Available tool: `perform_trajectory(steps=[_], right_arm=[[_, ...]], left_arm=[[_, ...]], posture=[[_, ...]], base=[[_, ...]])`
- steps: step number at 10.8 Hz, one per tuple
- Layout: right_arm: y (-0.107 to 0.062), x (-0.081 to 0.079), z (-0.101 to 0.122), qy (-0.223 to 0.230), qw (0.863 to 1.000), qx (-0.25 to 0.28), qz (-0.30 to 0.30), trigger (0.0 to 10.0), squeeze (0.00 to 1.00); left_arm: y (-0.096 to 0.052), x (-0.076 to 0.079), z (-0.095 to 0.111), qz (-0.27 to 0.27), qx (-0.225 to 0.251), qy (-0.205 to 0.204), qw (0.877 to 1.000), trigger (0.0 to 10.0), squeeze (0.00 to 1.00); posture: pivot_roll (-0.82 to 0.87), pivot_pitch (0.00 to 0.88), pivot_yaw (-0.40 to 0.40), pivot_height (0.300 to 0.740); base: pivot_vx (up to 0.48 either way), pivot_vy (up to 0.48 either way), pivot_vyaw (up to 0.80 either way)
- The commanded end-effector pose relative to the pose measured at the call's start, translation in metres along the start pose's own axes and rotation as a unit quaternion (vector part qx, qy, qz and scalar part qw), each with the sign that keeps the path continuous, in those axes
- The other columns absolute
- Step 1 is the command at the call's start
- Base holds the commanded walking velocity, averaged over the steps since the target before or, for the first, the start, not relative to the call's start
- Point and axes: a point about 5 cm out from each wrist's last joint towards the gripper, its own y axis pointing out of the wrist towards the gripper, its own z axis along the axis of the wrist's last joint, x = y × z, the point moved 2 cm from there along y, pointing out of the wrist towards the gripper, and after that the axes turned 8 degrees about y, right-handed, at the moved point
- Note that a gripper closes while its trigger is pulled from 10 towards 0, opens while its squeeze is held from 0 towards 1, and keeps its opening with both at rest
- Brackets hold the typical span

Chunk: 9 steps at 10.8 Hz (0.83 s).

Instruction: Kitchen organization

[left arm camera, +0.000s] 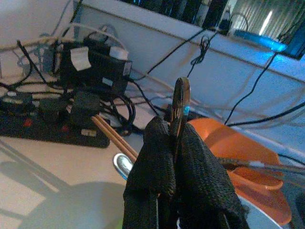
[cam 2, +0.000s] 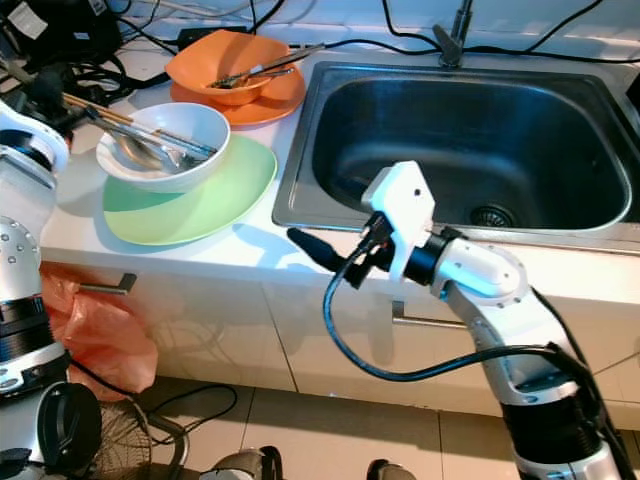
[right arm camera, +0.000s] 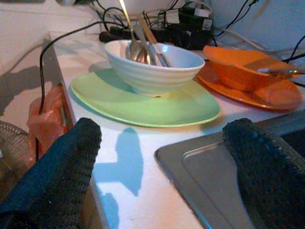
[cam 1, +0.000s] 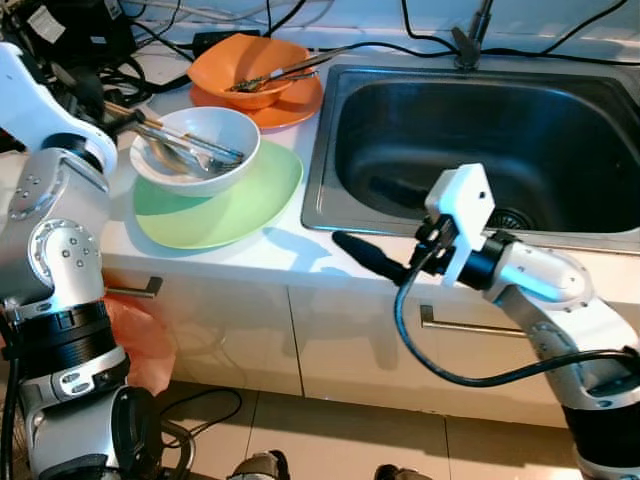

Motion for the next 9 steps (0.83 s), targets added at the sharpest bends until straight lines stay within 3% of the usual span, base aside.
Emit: perform_trajectory(steps=[1, 3, 4, 6, 9], right_arm=[[0.0, -0.001, -0.002, -0.003, 1.0, 0.0, -0.002, 10.0, 0.0], [0.0, 0.0, -0.002, -0.004, 1.0, 0.001, -0.002, 10.0, 0.0], [-0.001, 0.0, -0.003, -0.006, 1.0, 0.0, -0.003, 10.0, 0.0], [-0.001, 0.001, -0.003, -0.007, 1.0, -0.001, -0.007, 10.0, 0.0], [0.0, 0.003, -0.004, -0.007, 1.0, -0.002, -0.01, 10.0, 0.0]], left_arm=[[0.002, 0.002, 0.009, -0.008, 0.013, -0.004, 1.0, 0.0, 0.0], [0.002, 0.004, 0.009, -0.015, 0.008, -0.016, 1.0, 0.0, 0.0], [0.003, 0.009, 0.011, -0.033, 0.013, -0.073, 0.997, 0.0, 0.0], [0.002, 0.02, 0.015, -0.066, 0.021, -0.147, 0.987, 0.0, 0.0], [0.001, 0.02, 0.021, -0.08, 0.025, -0.168, 0.982, 0.0, 0.0]], posture=[[0.1, 0.149, 0.069, 0.74], [0.1, 0.149, 0.069, 0.74], [0.1, 0.147, 0.068, 0.74], [0.1, 0.148, 0.067, 0.74], [0.1, 0.153, 0.061, 0.74]], base=[[0.0, 0.0, 0.0], [0.0, 0.0, 0.0], [0.0, 0.0, 0.0], [0.0, 0.0, 0.0], [0.0, 0.0, 0.0]])
